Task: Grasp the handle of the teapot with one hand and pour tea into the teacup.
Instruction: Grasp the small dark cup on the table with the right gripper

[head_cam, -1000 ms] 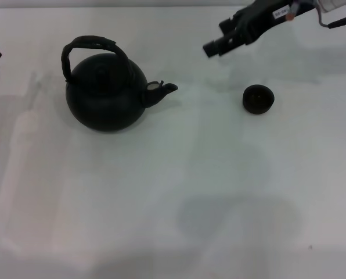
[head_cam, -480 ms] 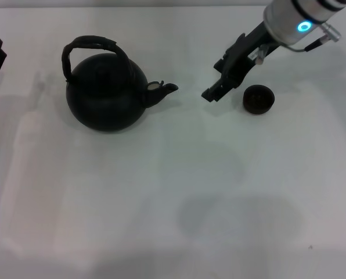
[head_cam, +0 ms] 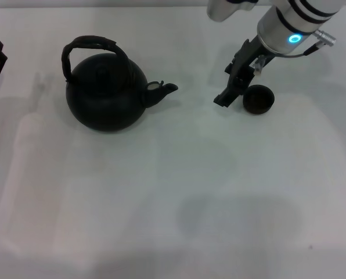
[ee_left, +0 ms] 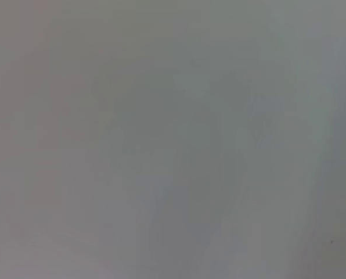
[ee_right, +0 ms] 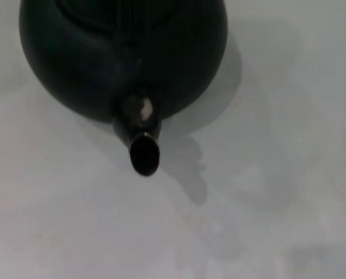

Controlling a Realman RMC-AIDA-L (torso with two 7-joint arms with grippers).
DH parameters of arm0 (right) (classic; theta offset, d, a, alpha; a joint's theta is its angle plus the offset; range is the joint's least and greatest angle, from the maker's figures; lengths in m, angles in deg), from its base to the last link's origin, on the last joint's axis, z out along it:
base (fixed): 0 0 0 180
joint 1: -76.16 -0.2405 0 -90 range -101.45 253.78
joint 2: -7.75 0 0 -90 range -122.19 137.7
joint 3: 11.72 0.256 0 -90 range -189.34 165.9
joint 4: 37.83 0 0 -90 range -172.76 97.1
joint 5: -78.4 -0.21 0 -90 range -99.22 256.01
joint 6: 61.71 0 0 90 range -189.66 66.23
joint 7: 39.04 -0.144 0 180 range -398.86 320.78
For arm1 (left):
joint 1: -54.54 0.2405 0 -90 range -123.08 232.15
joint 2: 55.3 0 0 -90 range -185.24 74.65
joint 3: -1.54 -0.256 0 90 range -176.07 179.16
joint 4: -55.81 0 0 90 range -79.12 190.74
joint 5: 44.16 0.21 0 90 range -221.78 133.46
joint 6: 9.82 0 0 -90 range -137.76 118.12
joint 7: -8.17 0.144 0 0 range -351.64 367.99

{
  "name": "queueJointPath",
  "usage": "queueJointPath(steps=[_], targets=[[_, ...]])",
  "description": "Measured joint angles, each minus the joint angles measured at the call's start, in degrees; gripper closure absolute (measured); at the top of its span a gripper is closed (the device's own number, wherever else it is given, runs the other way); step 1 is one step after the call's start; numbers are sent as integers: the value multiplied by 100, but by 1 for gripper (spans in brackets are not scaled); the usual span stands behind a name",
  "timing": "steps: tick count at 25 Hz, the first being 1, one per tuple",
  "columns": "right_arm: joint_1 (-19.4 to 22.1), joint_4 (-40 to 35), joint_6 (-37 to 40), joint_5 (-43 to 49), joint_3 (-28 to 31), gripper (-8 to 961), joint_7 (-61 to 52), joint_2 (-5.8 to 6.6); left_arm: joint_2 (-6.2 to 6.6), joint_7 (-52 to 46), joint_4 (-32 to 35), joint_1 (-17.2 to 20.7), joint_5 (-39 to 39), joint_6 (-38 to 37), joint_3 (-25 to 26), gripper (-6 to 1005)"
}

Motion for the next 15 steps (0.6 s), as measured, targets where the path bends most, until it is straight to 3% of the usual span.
queueJointPath(steps=[15], targets=[[-127, 592, -459, 222, -295, 144, -181, -22, 0, -47, -5, 12, 0, -3, -4, 169]])
